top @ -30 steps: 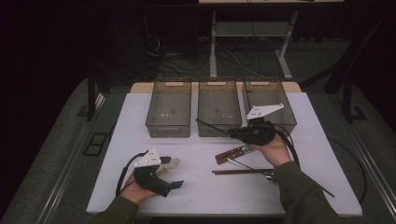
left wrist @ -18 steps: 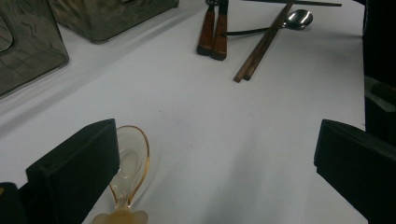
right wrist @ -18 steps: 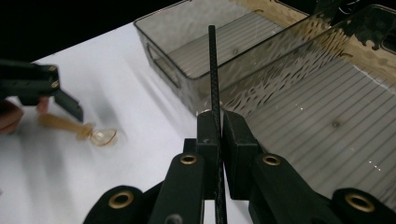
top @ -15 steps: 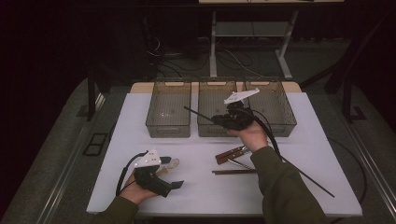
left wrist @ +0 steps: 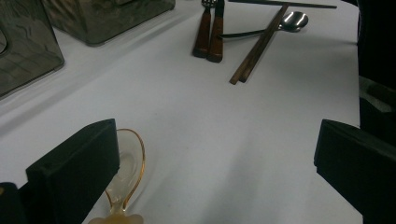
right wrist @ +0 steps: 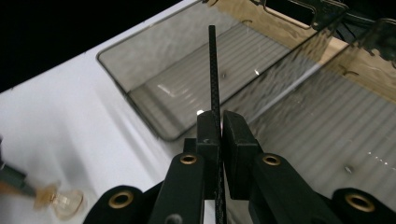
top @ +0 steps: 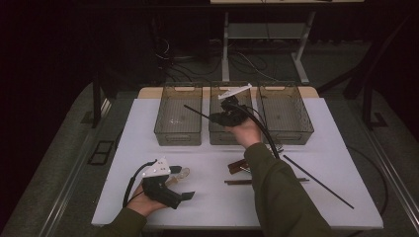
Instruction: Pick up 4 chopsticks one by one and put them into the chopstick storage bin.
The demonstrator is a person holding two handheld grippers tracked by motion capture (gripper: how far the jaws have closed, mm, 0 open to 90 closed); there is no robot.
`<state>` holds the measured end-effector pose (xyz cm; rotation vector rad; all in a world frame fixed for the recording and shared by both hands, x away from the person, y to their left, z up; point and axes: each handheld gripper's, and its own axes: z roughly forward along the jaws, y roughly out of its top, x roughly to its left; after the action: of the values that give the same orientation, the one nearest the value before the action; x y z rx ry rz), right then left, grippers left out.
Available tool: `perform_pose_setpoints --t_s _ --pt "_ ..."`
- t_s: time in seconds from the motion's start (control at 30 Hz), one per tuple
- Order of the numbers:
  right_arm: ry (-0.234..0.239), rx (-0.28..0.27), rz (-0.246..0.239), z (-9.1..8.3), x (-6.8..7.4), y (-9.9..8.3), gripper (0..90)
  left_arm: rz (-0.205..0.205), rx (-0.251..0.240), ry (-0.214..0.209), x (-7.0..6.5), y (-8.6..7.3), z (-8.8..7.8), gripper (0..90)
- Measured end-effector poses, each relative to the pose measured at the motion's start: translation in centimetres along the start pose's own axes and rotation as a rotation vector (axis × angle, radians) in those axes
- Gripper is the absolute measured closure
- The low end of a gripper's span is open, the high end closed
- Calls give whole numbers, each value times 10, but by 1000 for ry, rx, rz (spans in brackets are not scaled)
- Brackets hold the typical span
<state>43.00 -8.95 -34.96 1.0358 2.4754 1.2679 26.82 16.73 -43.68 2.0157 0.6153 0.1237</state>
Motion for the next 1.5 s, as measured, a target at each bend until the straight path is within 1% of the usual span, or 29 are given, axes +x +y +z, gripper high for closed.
perform_pose_setpoints --t_s 0.07,0.33,0.5,0.6,0.7,0.73,0.93,1.03,1.07,1.13,1.2,1.33,1.43,1.5 --pt "1 -1 2 8 1 4 856 -4 -5 -3 -1 0 0 0" --pt "-41 6 21 38 3 23 855 -1 -2 -8 -1 0 -1 0" --pt "-79 31 16 57 5 35 855 -8 -8 -11 -1 0 -1 0" --pt "-89 41 16 70 7 41 855 -2 -8 -16 -1 0 -1 0" --pt "-103 54 11 83 10 46 855 2 -11 -20 -2 1 -1 0" --pt "-103 56 10 87 11 48 855 -4 -14 -20 -2 1 -2 0" --pt "-111 70 17 107 19 57 855 -6 -22 -23 -2 1 -2 0" --pt "-133 80 21 116 22 60 848 -1 -17 -29 -2 1 -1 0" --pt "-137 79 15 118 22 61 841 0 -17 -30 -2 2 -1 0" --pt "-150 66 14 121 23 63 719 2 -18 -32 -2 2 -1 0" --pt "-157 57 13 119 23 65 690 3 -19 -33 -1 2 -2 0" --pt "-143 56 26 113 23 65 655 5 -17 -32 -2 2 -1 0" --pt "-124 61 36 107 24 63 631 11 -15 -31 -3 2 -2 0" --pt "-103 63 47 101 24 62 590 14 -11 -32 -3 2 -2 0"
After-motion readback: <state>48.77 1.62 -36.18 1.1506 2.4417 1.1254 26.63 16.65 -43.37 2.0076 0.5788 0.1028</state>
